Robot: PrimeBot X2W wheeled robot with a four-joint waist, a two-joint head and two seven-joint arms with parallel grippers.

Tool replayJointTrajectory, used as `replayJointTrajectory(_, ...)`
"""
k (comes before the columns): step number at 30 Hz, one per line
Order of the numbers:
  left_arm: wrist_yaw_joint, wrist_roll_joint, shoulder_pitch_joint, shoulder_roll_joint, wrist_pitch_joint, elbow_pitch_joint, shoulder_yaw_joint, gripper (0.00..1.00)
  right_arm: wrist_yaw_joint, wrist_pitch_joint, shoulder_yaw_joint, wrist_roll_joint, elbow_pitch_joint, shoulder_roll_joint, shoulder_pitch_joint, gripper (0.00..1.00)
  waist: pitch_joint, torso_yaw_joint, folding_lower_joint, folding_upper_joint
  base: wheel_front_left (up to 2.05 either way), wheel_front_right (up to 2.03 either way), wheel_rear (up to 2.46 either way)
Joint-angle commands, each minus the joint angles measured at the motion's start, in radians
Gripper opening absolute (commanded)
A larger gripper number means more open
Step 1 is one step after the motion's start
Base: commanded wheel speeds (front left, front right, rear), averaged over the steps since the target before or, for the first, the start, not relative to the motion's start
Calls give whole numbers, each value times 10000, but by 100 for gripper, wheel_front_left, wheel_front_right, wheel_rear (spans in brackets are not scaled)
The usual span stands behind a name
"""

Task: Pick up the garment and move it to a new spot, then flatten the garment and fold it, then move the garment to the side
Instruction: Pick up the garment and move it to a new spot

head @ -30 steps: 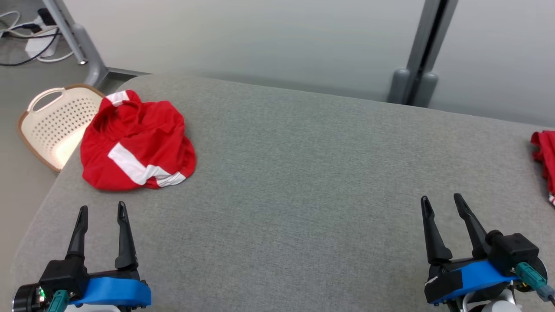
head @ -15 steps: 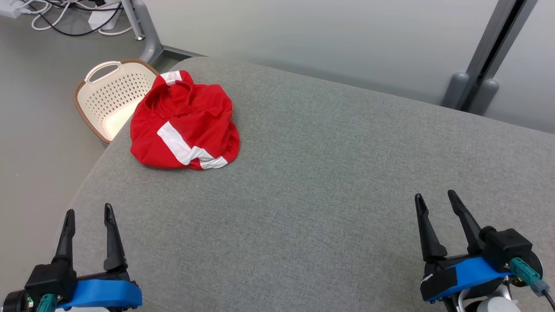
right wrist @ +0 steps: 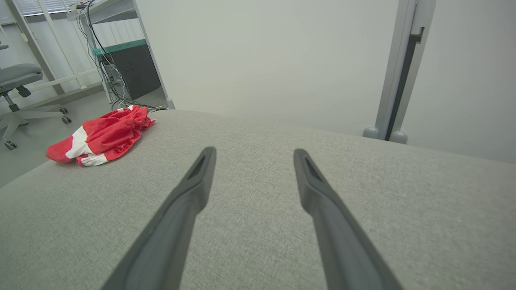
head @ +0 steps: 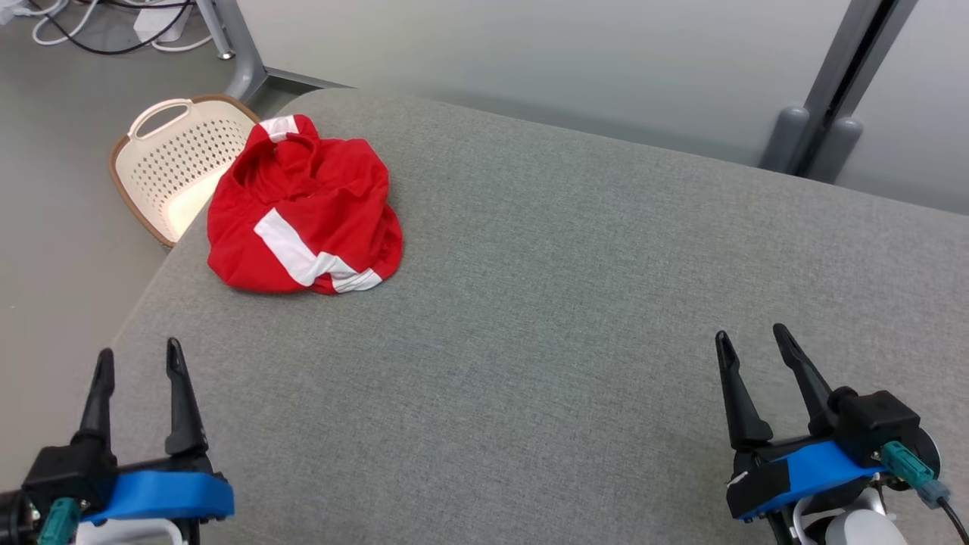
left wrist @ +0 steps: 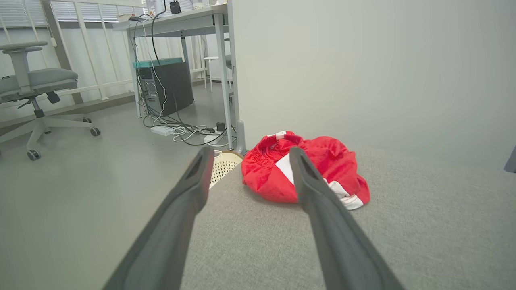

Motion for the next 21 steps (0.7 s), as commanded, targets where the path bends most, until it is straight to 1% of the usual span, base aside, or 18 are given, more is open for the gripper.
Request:
replayJointTrajectory(1,-56,-79,-420,161,-1,40,80,100,1,30,8,-72,-73,-8,-165,100,71,-118,-1,0,0,0,0)
replayJointTrajectory(5,-138,-209,-1293,515,-1,234,214,100,1,100,-39,-298,-251,-8,-352,100,347,-440,-1,0,0,0,0)
replayJointTrajectory(10,-269,-436,-2743,1162,1,799,482,100,1,321,-98,-620,-683,-9,-560,100,979,-1064,-1,0,0,0,0)
replayJointTrajectory(16,-423,-715,-4545,1937,30,1883,621,100,1,540,-416,-1070,-1438,-71,-751,100,1986,-1828,-1,0,0,0,0)
replayJointTrajectory(21,-563,-964,-5960,2663,279,3019,632,100,1,719,-636,-1301,-2188,-163,-940,100,2833,-2443,-1,0,0,0,0)
